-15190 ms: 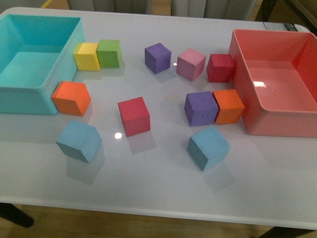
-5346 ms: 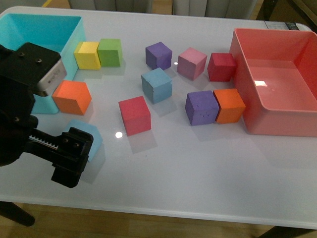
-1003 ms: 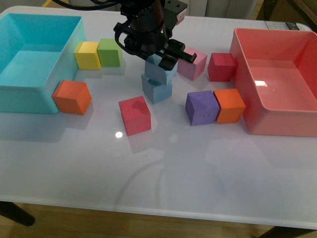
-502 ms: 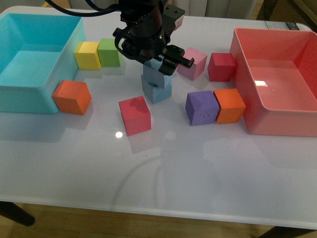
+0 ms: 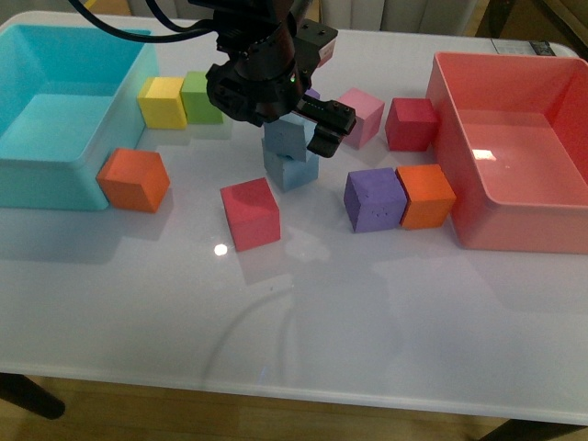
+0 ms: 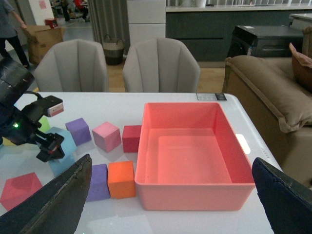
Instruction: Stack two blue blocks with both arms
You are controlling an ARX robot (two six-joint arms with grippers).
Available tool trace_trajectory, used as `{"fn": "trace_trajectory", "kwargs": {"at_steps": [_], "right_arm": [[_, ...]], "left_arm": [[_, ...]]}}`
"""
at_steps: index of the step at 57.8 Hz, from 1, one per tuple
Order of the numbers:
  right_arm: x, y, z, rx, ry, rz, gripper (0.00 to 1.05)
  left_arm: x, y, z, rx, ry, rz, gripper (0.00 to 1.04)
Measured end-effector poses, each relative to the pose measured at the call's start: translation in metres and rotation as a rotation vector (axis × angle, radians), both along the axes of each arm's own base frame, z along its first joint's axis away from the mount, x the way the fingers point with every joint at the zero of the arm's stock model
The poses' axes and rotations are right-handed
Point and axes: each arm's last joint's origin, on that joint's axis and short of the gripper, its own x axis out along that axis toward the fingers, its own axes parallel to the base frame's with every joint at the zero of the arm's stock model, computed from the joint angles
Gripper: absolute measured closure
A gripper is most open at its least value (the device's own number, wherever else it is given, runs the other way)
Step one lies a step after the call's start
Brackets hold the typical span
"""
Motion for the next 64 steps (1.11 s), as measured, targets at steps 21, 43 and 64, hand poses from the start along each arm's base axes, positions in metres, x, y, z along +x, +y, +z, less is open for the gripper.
{"fn": "trace_trajectory", "kwargs": {"at_steps": [21,43,64], "right_arm": [[0.000,0.000,0.000,0.000,0.000,0.000,0.09],[0.000,0.000,0.000,0.000,0.000,0.000,0.09],[0.000,0.000,0.000,0.000,0.000,0.001,0.09]], "left_arm": [[-0.020,0.013,0.036,-0.072,-0.051,-0.003,0.09],[-0.086,0.078,0.094,-0.203,-0.245,0.048,0.09],[-0.168,0.151,0.085,-0.310,-0.971,0.438,0.59]]}}
